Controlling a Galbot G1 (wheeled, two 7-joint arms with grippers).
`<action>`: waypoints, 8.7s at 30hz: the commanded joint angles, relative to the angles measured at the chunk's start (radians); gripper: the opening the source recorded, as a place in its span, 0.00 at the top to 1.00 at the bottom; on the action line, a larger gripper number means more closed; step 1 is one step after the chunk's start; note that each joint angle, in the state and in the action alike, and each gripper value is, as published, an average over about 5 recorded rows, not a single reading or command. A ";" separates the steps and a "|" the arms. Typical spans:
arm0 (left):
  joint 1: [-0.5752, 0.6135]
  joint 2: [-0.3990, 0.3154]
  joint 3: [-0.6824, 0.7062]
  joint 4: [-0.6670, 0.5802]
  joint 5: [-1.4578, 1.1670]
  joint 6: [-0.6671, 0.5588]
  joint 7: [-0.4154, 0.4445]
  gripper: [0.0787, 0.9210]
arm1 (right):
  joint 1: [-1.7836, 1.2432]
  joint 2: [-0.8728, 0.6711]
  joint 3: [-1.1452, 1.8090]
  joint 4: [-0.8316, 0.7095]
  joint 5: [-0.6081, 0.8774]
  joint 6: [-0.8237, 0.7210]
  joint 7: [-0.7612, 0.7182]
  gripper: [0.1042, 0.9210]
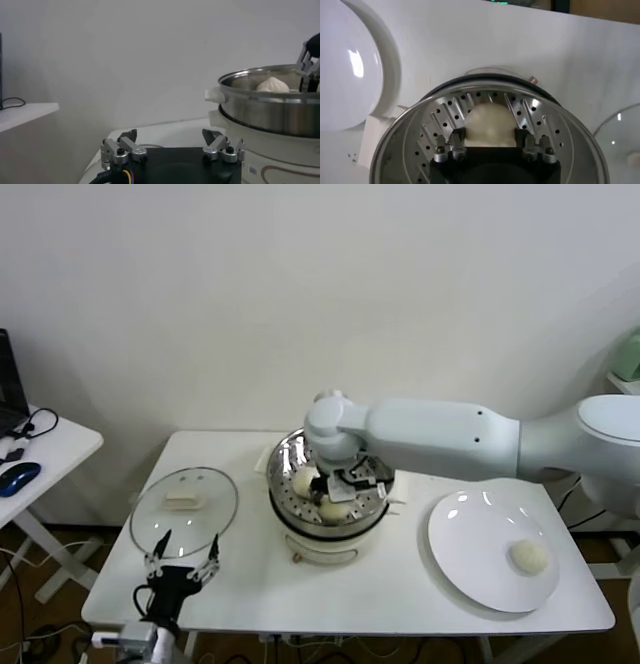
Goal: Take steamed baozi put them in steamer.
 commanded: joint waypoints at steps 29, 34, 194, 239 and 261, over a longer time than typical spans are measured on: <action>-0.017 -0.004 0.013 -0.001 0.018 0.019 -0.004 0.12 | 0.002 -0.020 0.022 -0.010 0.010 -0.002 0.002 0.12; -0.025 -0.003 0.016 -0.005 0.018 0.026 -0.007 0.12 | 0.053 -0.057 0.065 -0.012 0.055 0.003 -0.019 0.12; -0.066 0.003 0.038 -0.092 -0.043 0.071 -0.018 0.12 | 0.074 -0.060 -0.269 -0.501 1.217 -0.735 0.169 0.27; -0.059 -0.011 0.039 -0.095 -0.039 0.064 -0.029 0.12 | 0.162 -0.181 -0.163 -0.402 1.301 -0.702 0.212 0.12; -0.099 -0.004 0.010 -0.070 -0.009 -0.053 -0.021 0.12 | -0.615 -0.795 0.797 0.194 1.107 -0.701 0.804 0.12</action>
